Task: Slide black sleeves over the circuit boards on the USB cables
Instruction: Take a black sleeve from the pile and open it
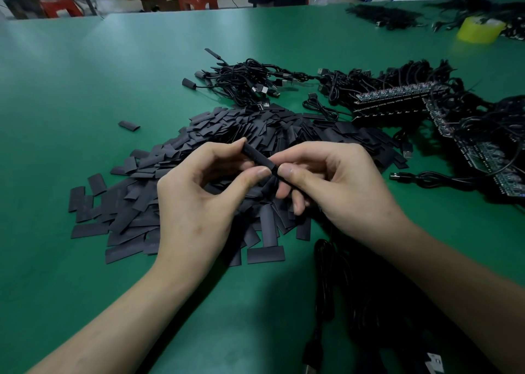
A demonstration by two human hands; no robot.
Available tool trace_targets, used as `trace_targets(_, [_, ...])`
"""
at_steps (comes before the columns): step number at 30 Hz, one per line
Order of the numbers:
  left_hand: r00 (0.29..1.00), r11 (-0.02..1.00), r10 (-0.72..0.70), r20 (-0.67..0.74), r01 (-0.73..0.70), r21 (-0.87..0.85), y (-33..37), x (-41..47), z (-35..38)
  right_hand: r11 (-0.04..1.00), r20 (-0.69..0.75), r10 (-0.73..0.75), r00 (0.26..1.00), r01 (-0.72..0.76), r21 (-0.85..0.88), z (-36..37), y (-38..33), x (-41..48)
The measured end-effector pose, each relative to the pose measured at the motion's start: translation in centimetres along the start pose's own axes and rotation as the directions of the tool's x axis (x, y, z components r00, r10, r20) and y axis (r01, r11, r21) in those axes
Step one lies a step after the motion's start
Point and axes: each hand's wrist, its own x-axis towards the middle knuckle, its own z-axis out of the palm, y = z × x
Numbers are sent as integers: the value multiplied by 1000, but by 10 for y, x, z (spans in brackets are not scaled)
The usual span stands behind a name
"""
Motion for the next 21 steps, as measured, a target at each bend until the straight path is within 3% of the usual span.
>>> trace_targets(6, [998, 998, -59, 24, 59, -17, 0, 1, 2, 997, -33, -32, 999, 29, -74, 0, -3, -1])
trace_targets(11, [993, 993, -108, 39, 110, -52, -3, 1, 5, 959, -9, -21, 1000, 18, -281, -1, -7, -3])
trace_targets(13, [991, 989, -133, 32, 134, -60, -4, 1, 5, 890, 37, -66, 997, 75, -450, -4, -11, -3])
trace_targets(16, [996, 996, -88, -1, 88, 20, -4, 1, 3, 685, 153, -97, 983, 178, -706, -18, -19, 1])
trace_targets(18, [999, 998, -51, -13, 52, 47, -3, 0, 2, 597, 218, -25, 976, 190, -780, -32, -23, 6])
trace_targets(21, [997, 997, -72, -20, 71, -11, -3, 2, 0, 571, 294, 50, 955, 214, -793, -47, -21, 9])
